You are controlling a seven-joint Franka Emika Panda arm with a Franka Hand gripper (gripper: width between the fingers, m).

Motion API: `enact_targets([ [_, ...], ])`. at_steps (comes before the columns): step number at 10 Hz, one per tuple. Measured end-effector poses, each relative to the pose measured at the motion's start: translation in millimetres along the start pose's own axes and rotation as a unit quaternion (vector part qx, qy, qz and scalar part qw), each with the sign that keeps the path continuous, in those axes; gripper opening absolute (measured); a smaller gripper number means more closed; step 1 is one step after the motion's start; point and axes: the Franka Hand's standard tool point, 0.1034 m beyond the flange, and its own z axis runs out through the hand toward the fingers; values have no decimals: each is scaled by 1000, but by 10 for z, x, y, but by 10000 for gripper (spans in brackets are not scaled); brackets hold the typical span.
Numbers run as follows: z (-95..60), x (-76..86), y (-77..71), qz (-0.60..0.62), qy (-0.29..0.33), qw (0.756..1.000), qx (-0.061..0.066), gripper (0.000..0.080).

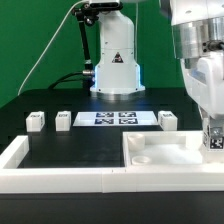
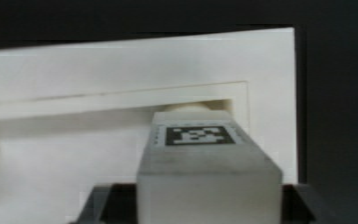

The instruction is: Assemble square table

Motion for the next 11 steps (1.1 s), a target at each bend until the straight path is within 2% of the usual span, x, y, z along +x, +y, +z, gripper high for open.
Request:
enact_targets([
  [1, 2, -9, 3, 15, -1, 1000, 0, 412],
  [2, 2, -10, 4, 6, -1, 1000, 0, 548],
  [3, 2, -11, 4, -12, -1, 1000, 0, 617],
  [5, 5, -18, 20, -60, 0, 998, -6, 645],
  [7, 6, -27, 42, -166, -3, 986, -15, 648],
  [9, -7, -2, 27, -255, -6, 967, -17, 649],
  [11, -24, 0, 18, -350, -10, 936, -28, 649],
])
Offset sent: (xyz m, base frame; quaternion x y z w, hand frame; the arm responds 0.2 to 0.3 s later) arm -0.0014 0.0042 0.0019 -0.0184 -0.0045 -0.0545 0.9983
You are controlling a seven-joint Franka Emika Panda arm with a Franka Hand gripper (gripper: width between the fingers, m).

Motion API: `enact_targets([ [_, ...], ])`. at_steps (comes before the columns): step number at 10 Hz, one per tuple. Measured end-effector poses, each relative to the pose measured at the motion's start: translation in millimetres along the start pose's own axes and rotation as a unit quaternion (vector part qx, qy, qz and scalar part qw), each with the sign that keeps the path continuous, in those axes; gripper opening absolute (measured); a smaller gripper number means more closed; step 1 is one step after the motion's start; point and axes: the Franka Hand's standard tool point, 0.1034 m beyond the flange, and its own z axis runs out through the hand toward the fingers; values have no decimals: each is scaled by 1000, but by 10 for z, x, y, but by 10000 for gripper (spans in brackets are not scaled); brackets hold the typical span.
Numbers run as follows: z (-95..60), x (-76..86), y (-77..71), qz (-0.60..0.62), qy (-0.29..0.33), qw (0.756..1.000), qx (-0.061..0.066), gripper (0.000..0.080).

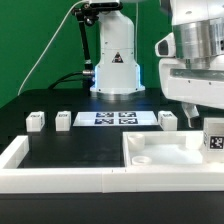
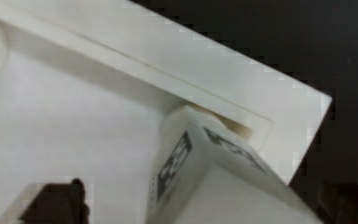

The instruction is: Assemble square table

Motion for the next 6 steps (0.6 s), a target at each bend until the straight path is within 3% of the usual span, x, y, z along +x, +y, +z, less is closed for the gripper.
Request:
enact_targets([
  [2, 1, -4, -1, -106, -1, 994, -23, 649],
  [6, 18, -13, 10, -250, 7, 967, -41, 649],
])
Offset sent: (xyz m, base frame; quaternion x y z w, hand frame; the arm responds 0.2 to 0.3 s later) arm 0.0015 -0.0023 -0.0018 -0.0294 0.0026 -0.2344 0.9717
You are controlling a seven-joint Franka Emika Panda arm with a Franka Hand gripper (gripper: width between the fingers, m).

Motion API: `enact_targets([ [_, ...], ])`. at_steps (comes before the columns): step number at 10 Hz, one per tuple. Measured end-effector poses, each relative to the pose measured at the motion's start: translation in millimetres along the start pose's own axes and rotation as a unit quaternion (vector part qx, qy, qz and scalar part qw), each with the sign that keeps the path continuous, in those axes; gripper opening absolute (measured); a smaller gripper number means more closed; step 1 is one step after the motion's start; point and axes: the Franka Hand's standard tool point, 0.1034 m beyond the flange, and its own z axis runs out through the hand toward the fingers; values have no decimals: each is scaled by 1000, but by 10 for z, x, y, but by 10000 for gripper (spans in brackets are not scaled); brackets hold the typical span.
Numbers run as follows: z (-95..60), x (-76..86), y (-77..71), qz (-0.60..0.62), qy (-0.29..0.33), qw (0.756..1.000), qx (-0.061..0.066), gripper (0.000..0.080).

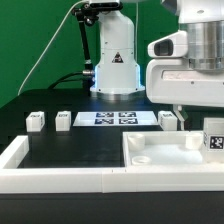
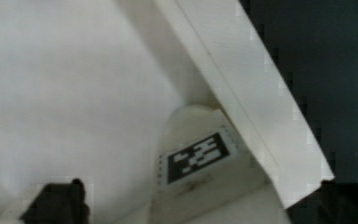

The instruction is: Assemble square table

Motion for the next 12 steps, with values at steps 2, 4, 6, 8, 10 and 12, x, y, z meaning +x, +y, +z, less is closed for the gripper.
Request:
enact_targets([
  [2, -8, -4, -20, -60, 4, 998, -2, 649],
  [4, -36, 52, -34, -127, 19, 992, 4, 649],
  [6, -14, 71, -16, -171, 44, 984, 9, 649],
  [8, -5, 65, -6, -172, 42, 984, 8, 523],
  [10, -1, 64, -6, -163, 42, 986, 9, 371],
  [12, -3, 66, -4, -157, 42, 987, 9, 290],
])
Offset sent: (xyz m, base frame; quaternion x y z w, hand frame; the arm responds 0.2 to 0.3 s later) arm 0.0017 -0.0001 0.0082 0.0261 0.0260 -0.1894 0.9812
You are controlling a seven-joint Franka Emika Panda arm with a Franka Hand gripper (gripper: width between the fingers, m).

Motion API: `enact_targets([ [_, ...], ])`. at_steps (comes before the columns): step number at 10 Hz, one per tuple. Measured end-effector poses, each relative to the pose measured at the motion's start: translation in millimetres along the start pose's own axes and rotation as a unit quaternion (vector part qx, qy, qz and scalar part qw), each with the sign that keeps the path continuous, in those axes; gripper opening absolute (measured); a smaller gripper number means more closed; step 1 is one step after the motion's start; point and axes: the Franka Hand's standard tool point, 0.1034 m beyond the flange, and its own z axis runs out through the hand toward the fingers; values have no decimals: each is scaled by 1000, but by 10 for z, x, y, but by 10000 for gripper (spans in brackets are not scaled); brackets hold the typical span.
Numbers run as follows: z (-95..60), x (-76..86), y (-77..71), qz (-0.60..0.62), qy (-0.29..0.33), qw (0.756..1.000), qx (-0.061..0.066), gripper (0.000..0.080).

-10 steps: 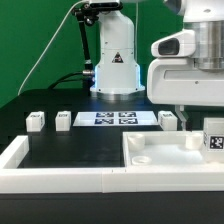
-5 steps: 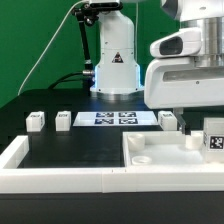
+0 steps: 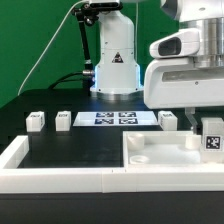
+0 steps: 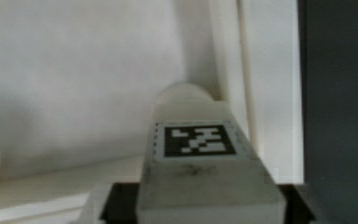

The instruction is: Assemble square table

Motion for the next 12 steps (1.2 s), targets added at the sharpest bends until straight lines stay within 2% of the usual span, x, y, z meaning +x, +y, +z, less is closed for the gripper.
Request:
enact_targets([
  [1, 0, 0, 0, 1, 0, 1000, 0, 290],
  [5, 0, -9, 36, 145, 17, 989, 4, 290],
  [9, -1, -8, 122, 252, 23, 967, -6, 309],
  [10, -5, -4, 162, 262, 26, 965, -11, 309],
  [12, -9, -6, 162, 259, 25, 966, -12, 321],
])
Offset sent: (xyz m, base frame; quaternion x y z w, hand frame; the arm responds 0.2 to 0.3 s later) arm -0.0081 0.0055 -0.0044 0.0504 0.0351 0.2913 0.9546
